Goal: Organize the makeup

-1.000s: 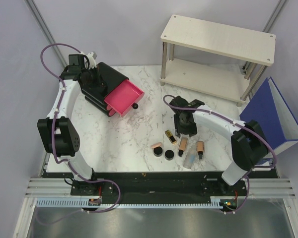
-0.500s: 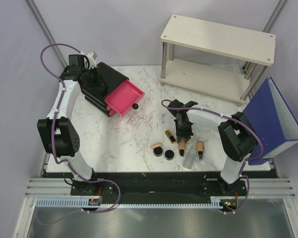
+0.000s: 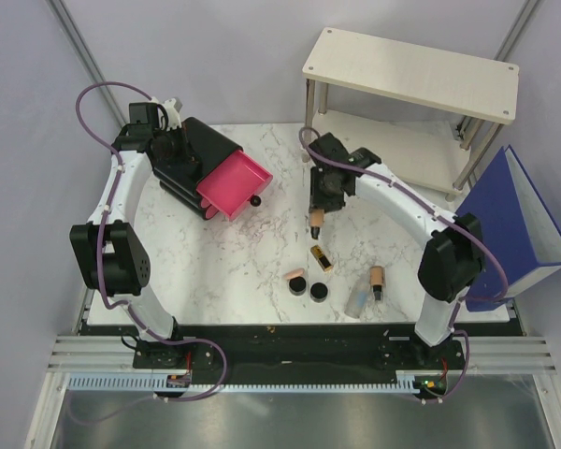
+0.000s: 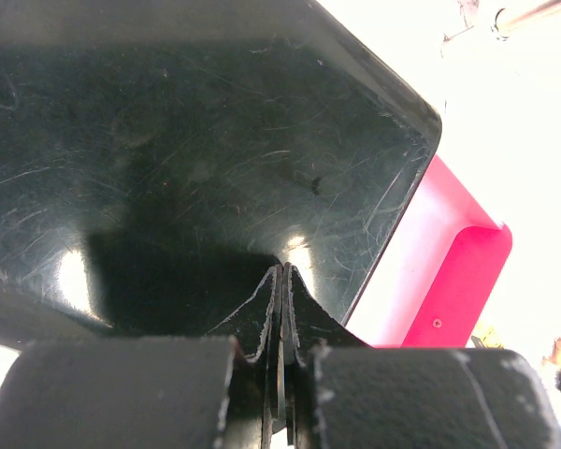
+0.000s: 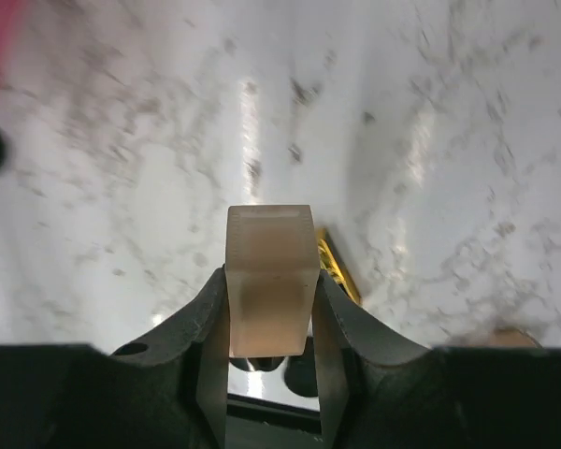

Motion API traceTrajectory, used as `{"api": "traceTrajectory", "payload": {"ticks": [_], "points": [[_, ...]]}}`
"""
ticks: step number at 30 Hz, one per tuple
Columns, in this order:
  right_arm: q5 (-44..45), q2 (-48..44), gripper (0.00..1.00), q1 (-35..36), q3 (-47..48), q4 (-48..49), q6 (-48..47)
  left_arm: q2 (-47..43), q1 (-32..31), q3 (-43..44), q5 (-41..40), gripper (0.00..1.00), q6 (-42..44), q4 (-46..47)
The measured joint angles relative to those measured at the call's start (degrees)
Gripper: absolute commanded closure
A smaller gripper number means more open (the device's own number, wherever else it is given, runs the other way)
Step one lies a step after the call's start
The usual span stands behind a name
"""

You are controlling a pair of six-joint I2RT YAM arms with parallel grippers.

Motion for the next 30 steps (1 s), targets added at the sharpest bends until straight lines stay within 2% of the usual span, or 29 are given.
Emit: {"api": "traceTrajectory", "payload": {"ticks": [4, 8, 14, 21, 25, 30], "points": [[-3.69, 2.69, 1.00, -0.15, 12.20, 2.25, 1.38, 0.00, 0.04, 0.00, 0.04, 0.98, 0.02, 0.00], [-9.38, 5.95, 1.00, -0.22, 18.73, 8.59, 5.03, 0.00, 0.07, 0.00, 0.09, 0.98, 0.02, 0.00], [-15.80, 13.33, 1.00, 0.11, 22.08, 18.60, 11.02, 0.07, 0.11, 0.00, 0.66, 0.98, 0.02, 0.02], [-18.78, 23.96, 1.00, 1.66, 29.38, 24.83, 17.22, 0.31, 0.42, 0.02, 2.08, 0.98, 0.02, 0.09], [-19.58, 27.17, 1.00, 2.93, 33.29, 27.02, 19.69, 0.31, 0.42, 0.02, 2.05, 0.98, 0.02, 0.09], [-20.17, 27.58, 0.98, 4.15, 33.68, 28.11, 21.59, 0.31, 0.42, 0.02, 2.05, 0.98, 0.02, 0.09]]}}
